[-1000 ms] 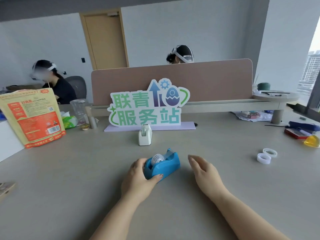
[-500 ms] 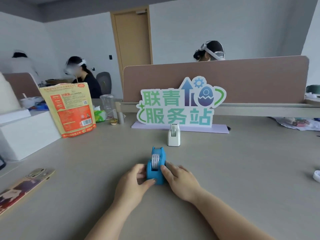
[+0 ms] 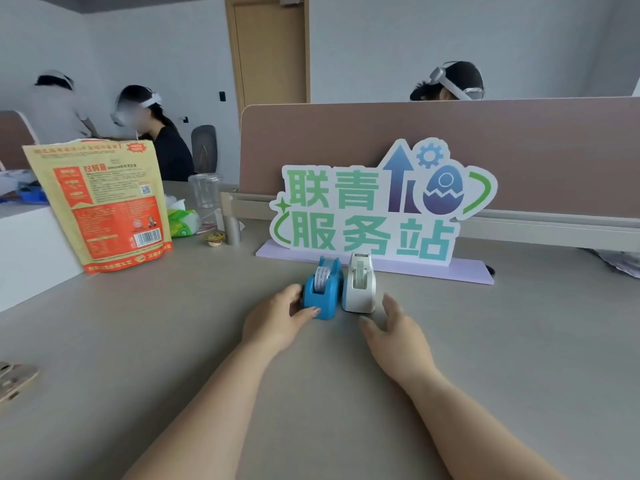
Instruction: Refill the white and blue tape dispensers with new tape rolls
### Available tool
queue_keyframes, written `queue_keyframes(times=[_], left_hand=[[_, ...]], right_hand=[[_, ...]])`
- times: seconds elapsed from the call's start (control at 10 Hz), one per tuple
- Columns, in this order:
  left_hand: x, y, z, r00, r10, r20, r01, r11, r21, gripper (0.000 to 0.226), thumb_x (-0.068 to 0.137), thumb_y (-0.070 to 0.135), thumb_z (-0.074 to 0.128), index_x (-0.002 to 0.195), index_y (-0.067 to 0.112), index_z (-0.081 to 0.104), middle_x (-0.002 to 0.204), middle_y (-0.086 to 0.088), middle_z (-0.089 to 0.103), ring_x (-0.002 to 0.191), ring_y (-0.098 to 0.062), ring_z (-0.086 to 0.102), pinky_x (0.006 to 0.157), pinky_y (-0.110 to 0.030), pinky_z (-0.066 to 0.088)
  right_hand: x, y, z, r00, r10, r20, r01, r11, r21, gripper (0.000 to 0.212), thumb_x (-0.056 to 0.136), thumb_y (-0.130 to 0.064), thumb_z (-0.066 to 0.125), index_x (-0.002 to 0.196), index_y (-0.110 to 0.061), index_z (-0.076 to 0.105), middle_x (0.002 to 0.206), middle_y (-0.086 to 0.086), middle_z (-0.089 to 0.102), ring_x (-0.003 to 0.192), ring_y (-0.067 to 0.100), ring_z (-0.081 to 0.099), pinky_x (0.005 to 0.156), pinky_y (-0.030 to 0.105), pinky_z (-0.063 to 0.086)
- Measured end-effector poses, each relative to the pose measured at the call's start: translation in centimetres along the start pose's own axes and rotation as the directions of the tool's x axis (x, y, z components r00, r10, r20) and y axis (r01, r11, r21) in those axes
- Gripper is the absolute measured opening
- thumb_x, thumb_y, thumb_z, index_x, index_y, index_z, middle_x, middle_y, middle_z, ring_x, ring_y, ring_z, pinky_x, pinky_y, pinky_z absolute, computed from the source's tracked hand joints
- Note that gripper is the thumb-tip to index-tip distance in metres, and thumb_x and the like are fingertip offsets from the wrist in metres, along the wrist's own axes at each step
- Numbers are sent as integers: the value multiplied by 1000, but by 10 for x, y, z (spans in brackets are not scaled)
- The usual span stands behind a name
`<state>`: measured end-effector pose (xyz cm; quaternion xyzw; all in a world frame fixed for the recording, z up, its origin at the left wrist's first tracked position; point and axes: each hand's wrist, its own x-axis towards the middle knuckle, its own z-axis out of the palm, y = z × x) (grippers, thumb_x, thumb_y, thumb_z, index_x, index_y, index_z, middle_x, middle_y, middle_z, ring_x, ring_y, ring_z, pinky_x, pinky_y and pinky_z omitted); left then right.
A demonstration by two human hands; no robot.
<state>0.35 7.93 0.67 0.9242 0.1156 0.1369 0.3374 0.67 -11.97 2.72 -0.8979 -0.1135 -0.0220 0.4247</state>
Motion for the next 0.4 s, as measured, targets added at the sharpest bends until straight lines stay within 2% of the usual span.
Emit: queue_keyframes(times=[0.1,0.2,0.3,0.4], left_hand=[[22,-2,5,1000,14,15,-14,1000,12,36,80,52,61,111,36,53,122,21,61,113,-7,58,90,-36,49],[30,-2,7,999,20,31,-21,999,24,38,82,51,60,115,35,52,125,19,60,114,-8,57,91,-35,48],[30,3,6,1000,21,21,-22,998,55,40,83,50,59,119,34,50,126,19,59,113,-10,57,88,-32,48],[25,1,8,1000,13,-5,-13,1000,27,61,80,51,63,134,36,40,134,18,53,120,-10,53,93,-33,46]], right_hand=[[24,5,9,1000,-16,7,16,994,-111,19,88,-36,50,100,-21,47,98,-1,64,87,26,57,69,32,46],[32,9,14,1000,-30,9,31,988,-152,18,86,-38,51,93,-22,45,94,-3,63,87,24,57,65,30,40],[32,10,14,999,-34,19,37,990,-136,18,85,-37,51,93,-21,46,92,-3,62,88,24,56,68,31,43],[29,7,9,1000,2,8,-2,1000,16,25,89,-32,52,111,-21,49,104,-5,63,97,26,57,77,29,43]])
